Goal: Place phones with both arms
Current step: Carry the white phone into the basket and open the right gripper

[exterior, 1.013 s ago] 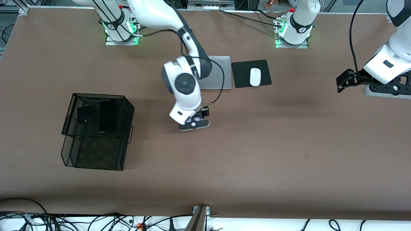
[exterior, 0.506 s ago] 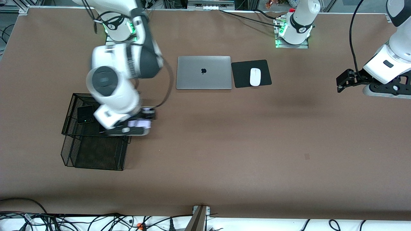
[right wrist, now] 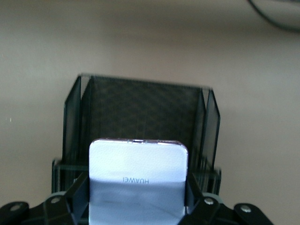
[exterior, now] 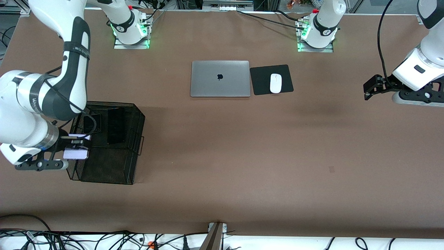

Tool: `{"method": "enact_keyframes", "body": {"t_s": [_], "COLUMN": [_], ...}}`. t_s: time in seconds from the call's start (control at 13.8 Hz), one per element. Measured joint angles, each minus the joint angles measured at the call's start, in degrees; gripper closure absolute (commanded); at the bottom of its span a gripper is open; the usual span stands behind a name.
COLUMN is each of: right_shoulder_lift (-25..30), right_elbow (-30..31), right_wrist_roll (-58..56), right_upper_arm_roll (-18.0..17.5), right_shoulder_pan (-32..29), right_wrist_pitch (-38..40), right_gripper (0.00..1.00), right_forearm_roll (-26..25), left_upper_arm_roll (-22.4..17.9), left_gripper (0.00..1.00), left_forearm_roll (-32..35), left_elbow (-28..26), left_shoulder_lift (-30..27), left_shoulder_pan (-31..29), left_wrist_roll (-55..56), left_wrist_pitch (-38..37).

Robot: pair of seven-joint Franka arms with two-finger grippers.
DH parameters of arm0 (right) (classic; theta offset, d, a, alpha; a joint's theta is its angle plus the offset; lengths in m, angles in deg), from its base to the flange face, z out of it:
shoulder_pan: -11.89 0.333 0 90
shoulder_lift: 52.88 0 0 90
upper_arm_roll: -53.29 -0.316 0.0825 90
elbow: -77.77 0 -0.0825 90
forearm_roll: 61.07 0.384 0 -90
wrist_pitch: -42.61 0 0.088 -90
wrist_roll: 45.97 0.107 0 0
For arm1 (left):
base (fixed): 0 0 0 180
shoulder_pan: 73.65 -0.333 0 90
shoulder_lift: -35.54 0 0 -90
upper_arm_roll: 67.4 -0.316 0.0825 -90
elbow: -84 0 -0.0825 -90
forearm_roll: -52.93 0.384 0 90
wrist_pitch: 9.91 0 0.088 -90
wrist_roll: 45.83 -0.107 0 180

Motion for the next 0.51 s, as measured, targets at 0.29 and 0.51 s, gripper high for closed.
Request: {"method": "enact_keyframes", "body": {"t_s": [0.29,0.51], "right_shoulder_lift": [-4.0,-6.9], "right_elbow": [-1.0,-1.2], "right_wrist_roll": [-2.7,-5.5], "right_upper_arm_roll": [-10.1,-12.4], "right_shoulder_pan": [-7.6,-9.8], "right_wrist_pitch": [-10.4,-14.4], "right_gripper": [1.00,1.00], "right_forearm_roll": [0.0,0.0], "left_upper_arm_roll": [0.0,0.0], "left_gripper": [0.00,0.00], "left_forearm_roll": [0.0,0.0], "left_elbow": [0.1,0.1], "left_shoulder_lift": [0.0,0.0], "left_shoulder_pan": [0.0,0.0], "left_wrist_roll": [0.0,0.0], "left_wrist_pitch": [0.0,0.0]}}
